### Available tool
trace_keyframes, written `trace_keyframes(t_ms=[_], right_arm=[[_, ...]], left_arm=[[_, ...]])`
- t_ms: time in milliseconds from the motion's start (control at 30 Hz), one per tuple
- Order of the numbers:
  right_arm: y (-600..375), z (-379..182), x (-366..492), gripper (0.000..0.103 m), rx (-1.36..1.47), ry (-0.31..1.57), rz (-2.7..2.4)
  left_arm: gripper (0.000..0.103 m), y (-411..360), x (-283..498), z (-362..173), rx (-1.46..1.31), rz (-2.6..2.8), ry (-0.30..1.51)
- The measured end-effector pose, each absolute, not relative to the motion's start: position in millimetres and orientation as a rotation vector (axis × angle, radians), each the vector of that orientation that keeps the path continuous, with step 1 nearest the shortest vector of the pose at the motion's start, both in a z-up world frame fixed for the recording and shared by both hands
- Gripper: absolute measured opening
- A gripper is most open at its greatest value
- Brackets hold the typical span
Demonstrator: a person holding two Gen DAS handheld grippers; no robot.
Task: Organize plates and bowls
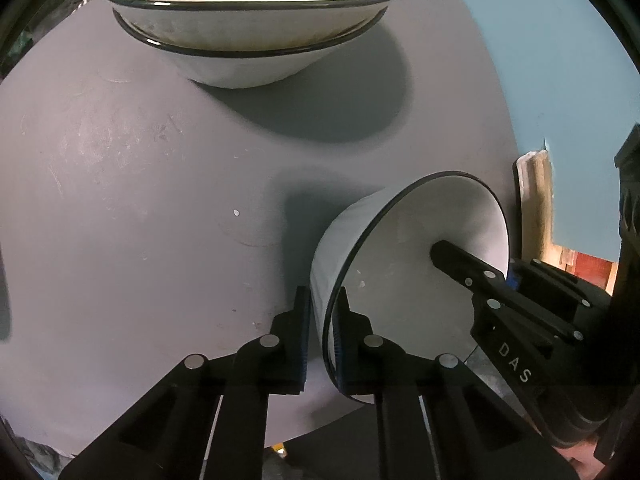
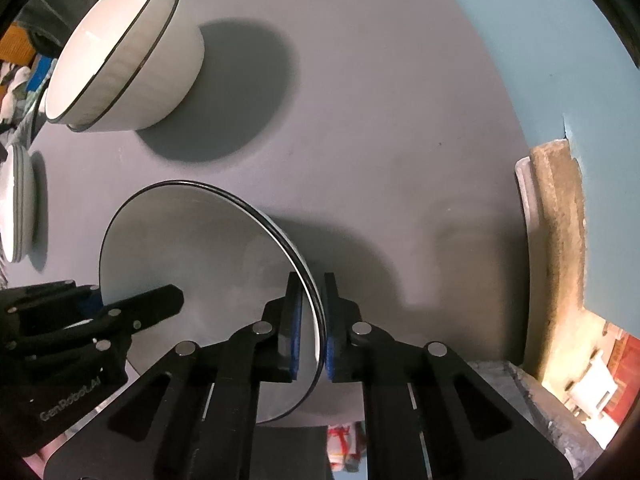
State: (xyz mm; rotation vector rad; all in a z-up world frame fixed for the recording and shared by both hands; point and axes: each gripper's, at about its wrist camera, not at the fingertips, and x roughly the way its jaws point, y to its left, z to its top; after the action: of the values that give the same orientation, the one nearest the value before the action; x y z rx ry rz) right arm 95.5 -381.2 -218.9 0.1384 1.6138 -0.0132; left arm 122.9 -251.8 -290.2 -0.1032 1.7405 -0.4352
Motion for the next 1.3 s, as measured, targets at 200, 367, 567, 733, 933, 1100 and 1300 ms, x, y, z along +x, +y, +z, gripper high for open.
trace_keyframes(t_ms=[200,367,567,733,933,1100,1300], right_arm=[[-380.2,-215.9,102.3,0.007,0.115,1.608,-0.012],[-374.7,-209.5,106.6,0.006,0.113,1.616,-0.022],[-368.6,-215.8,118.4,0.005,0.128,1.627,-0.016],[-371.5,-203.9,129.5,0.005,0.133,1.623,-0.019],[-377.6,-191.5,140.2,0.005,0.109,1.612,-0.003],[-373.3,-181.3,144.6,0.005,0.088,1.604,0.010],[-367.4,-172.0,152.1,0.006,0.088,1.594,0.035]], left_arm=[[0.008,-243.7,125.2,-292.1,-0.086,-0.423,1.728],[0.008,-245.2,124.6,-290.6,-0.073,-0.423,1.721],[0.008,-254.1,114.7,-284.9,-0.070,-0.411,1.720],[0.008,-254.5,112.5,-271.7,-0.055,-0.418,1.698],[0.008,-249.1,117.5,-257.1,-0.072,-0.425,1.677],[0.008,-243.5,120.1,-242.5,-0.070,-0.421,1.657],[0.008,-238.9,126.1,-224.6,-0.060,-0.407,1.628]])
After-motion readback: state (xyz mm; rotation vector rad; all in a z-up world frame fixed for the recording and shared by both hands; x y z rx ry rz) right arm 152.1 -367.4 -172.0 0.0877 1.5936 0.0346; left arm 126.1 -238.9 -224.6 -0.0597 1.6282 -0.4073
